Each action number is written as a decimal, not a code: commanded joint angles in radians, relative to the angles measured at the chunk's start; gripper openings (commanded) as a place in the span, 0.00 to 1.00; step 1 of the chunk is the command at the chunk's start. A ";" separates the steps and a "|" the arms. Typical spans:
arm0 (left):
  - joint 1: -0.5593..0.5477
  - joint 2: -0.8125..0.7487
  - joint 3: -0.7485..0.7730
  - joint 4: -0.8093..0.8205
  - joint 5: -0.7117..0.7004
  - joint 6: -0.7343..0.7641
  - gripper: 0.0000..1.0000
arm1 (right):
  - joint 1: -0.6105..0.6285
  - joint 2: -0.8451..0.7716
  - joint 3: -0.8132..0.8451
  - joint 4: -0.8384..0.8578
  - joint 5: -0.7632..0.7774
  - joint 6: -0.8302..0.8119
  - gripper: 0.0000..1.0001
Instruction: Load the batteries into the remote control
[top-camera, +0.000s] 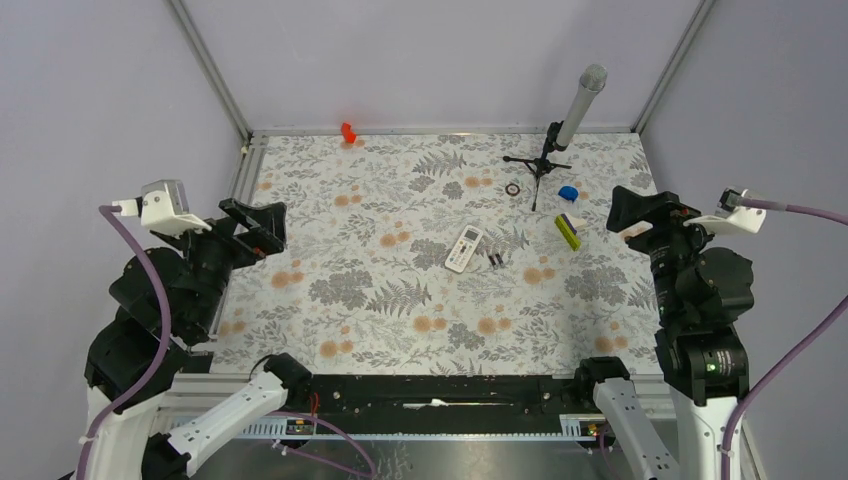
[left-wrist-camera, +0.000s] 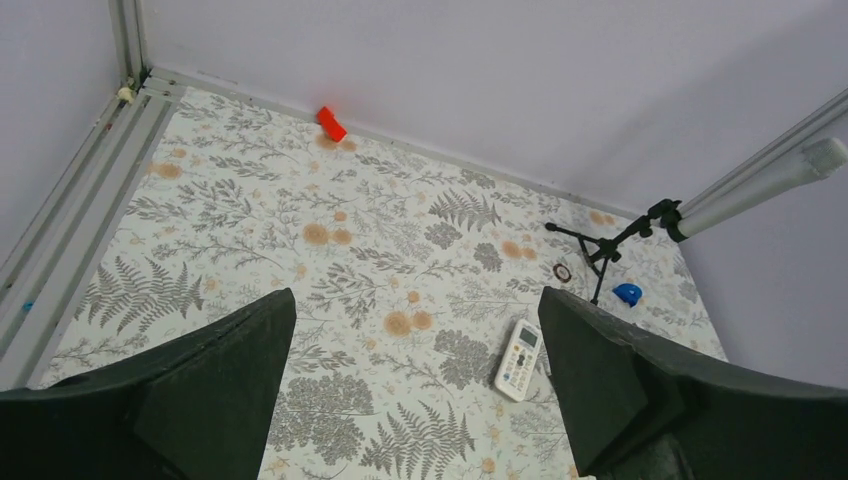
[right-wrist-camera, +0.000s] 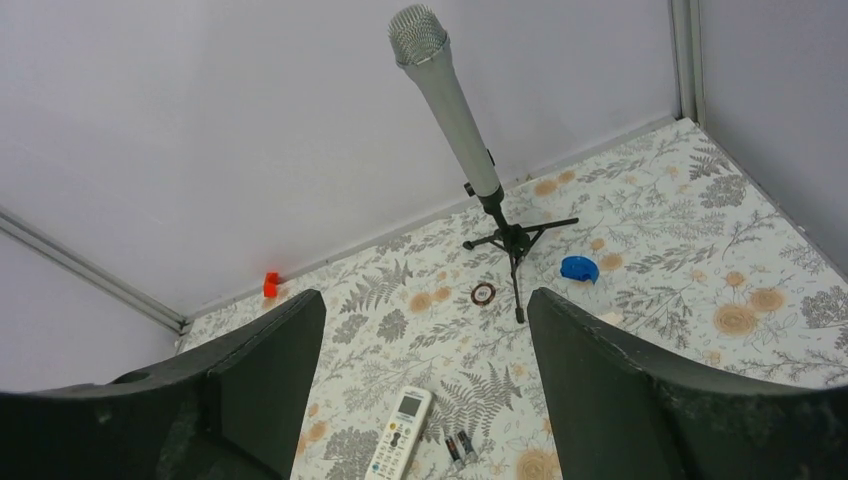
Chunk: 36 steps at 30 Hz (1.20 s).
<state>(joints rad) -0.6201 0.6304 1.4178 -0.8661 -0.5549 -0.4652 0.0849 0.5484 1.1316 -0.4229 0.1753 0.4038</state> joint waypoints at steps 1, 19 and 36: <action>0.002 0.008 -0.018 0.024 0.002 0.054 0.99 | -0.004 0.038 -0.001 -0.002 -0.016 0.015 0.82; 0.003 0.028 -0.287 0.250 0.274 0.087 0.99 | -0.003 0.131 -0.021 -0.209 -0.267 0.098 0.84; -0.113 0.820 -0.348 0.733 0.449 -0.033 0.99 | -0.004 0.101 -0.405 -0.077 -0.438 0.168 0.82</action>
<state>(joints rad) -0.6640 1.2984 0.9424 -0.3035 -0.0841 -0.5350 0.0849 0.6807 0.7734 -0.5560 -0.2321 0.5564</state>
